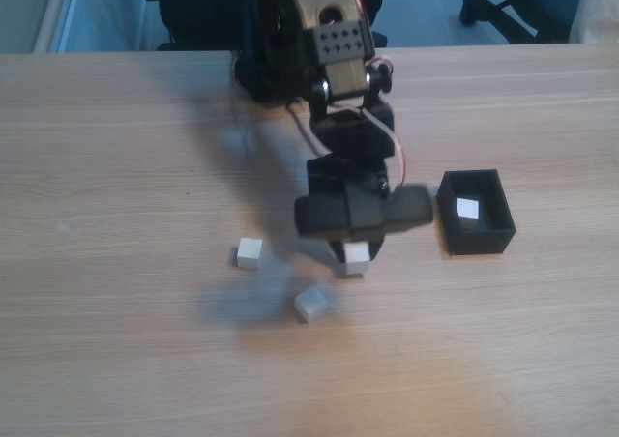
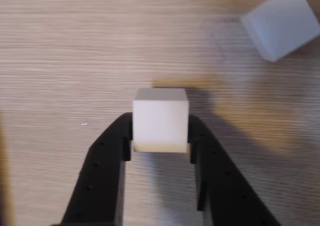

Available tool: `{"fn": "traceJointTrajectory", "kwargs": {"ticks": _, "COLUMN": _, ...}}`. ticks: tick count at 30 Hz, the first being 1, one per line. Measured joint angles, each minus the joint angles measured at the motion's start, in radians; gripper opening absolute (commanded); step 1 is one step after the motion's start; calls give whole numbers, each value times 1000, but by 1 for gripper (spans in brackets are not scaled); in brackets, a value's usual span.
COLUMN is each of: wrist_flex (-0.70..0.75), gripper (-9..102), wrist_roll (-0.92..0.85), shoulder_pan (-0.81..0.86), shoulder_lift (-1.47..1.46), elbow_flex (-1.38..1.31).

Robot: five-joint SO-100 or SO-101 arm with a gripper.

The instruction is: Pick blocks and place them in the box.

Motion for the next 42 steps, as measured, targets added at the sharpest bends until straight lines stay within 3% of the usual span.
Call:
{"fn": "traceJointTrajectory", "kwargs": {"ticks": 10, "wrist_flex": 163, "gripper": 0, "wrist_roll": -9, "shoulder_pan": -275, "shoulder_lift": 311, "elbow_flex": 32}}
{"fn": "traceJointTrajectory", "kwargs": {"ticks": 18, "wrist_flex": 183, "gripper": 1, "wrist_roll": 14, "shoulder_pan": -479, "shoulder_lift": 282, "elbow_flex": -6}}
{"fn": "traceJointTrajectory", "kwargs": {"ticks": 25, "wrist_flex": 184, "gripper": 16, "wrist_roll": 43, "shoulder_pan": -472, "shoulder_lift": 130, "elbow_flex": -175}}
{"fn": "traceJointTrajectory", "kwargs": {"ticks": 29, "wrist_flex": 212, "gripper": 18, "wrist_roll": 43, "shoulder_pan": -460, "shoulder_lift": 86, "elbow_flex": -242}}
{"fn": "traceJointTrajectory", "kwargs": {"ticks": 38, "wrist_flex": 296, "gripper": 1, "wrist_roll": 44, "shoulder_pan": -362, "shoulder_lift": 103, "elbow_flex": -250}}
{"fn": "traceJointTrajectory", "kwargs": {"ticks": 42, "wrist_flex": 324, "gripper": 0, "wrist_roll": 20, "shoulder_pan": -255, "shoulder_lift": 184, "elbow_flex": -175}}
